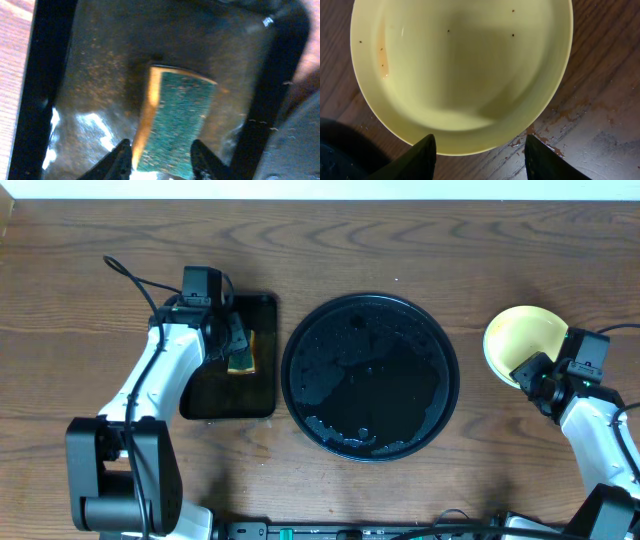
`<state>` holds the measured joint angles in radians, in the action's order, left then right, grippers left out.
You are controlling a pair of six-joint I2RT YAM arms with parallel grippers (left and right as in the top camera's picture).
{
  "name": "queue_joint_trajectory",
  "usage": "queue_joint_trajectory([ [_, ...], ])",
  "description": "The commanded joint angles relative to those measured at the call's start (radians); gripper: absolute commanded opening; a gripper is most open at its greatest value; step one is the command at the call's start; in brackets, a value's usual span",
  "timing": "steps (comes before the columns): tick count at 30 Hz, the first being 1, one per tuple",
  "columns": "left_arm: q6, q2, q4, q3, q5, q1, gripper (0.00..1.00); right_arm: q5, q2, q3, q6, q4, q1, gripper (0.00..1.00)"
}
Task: Clean dirty plates on tray and stack at the side
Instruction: 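Release the sponge and lift the left gripper from the tray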
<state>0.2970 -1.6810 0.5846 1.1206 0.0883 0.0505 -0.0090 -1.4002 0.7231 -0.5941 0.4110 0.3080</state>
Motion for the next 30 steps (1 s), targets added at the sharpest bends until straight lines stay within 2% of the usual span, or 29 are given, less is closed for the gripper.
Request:
queue_joint_trajectory([
  [1, 0.008, -0.003, 0.002, -0.01, 0.067, 0.002, 0.27, -0.004, 0.007, -0.003, 0.009, 0.006, -0.008, 0.55],
  [6, 0.008, -0.032, 0.002, -0.011, 0.069, 0.008, 0.21, -0.004, 0.007, -0.003, 0.017, 0.016, -0.008, 0.55],
  [10, 0.008, -0.061, -0.006, -0.011, 0.095, 0.008, 0.08, -0.004, 0.007, -0.003, 0.02, 0.024, -0.008, 0.55],
  [30, -0.015, -0.185, -0.076, -0.011, 0.109, 0.059, 0.08, -0.024, 0.007, -0.003, 0.035, 0.025, -0.008, 0.55],
])
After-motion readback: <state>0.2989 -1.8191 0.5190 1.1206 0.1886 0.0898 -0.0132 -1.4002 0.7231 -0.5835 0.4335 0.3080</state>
